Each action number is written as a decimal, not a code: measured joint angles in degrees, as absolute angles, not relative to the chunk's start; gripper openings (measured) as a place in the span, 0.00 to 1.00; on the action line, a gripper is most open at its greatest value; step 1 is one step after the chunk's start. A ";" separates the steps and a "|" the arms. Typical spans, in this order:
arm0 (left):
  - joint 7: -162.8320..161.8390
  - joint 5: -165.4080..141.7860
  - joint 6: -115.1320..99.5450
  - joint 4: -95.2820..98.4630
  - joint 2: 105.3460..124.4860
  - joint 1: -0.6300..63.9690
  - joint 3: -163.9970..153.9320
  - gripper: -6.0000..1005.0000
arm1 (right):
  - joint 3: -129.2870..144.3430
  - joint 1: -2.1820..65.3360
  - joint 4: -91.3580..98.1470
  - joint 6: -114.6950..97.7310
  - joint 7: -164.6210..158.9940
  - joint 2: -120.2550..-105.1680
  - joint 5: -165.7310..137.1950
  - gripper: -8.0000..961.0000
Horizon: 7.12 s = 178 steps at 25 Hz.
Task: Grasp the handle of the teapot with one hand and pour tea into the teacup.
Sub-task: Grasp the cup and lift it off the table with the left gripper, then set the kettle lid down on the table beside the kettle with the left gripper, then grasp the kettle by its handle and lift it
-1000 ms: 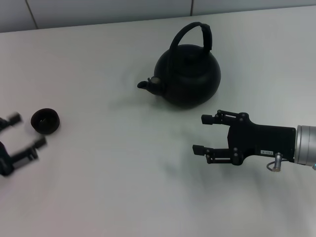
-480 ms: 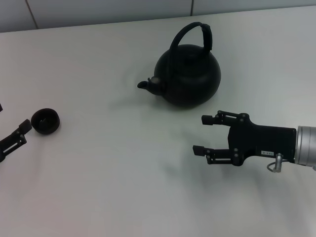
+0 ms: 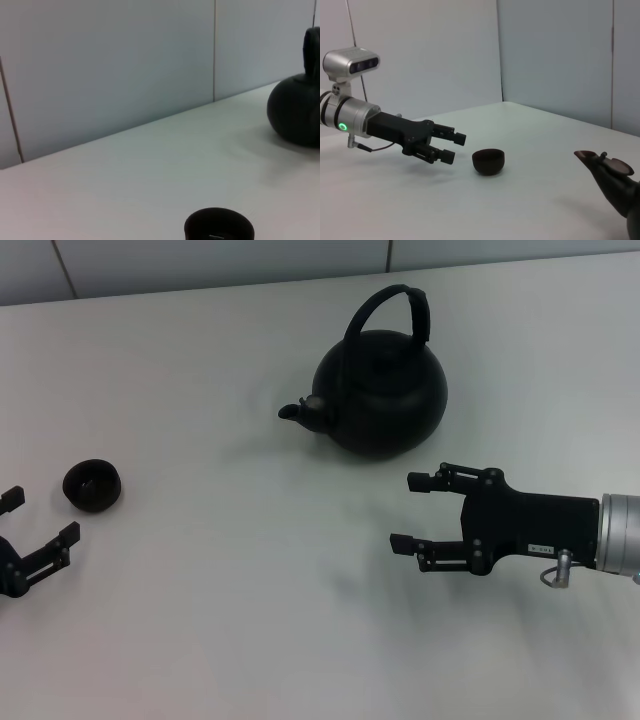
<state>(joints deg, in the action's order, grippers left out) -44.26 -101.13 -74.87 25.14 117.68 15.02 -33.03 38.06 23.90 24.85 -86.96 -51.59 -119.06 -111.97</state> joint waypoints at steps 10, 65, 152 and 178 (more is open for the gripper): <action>-44.22 -101.13 -73.44 25.10 117.98 16.10 -33.05 0.75 | 38.05 23.94 24.88 -87.02 -51.59 -118.99 -111.97 0.85; -44.02 -100.62 -67.41 14.87 119.01 31.55 -40.95 0.69 | 37.79 24.44 25.71 -87.77 -51.59 -119.06 -111.79 0.85; -46.67 -109.02 -94.37 29.17 112.30 12.51 -35.81 0.80 | 37.27 24.17 25.84 -88.45 -51.59 -119.04 -111.71 0.78; -46.67 -109.68 -92.93 30.32 114.20 12.76 -33.83 0.80 | 20.13 17.41 2.97 -86.48 -22.34 -119.34 -84.77 0.76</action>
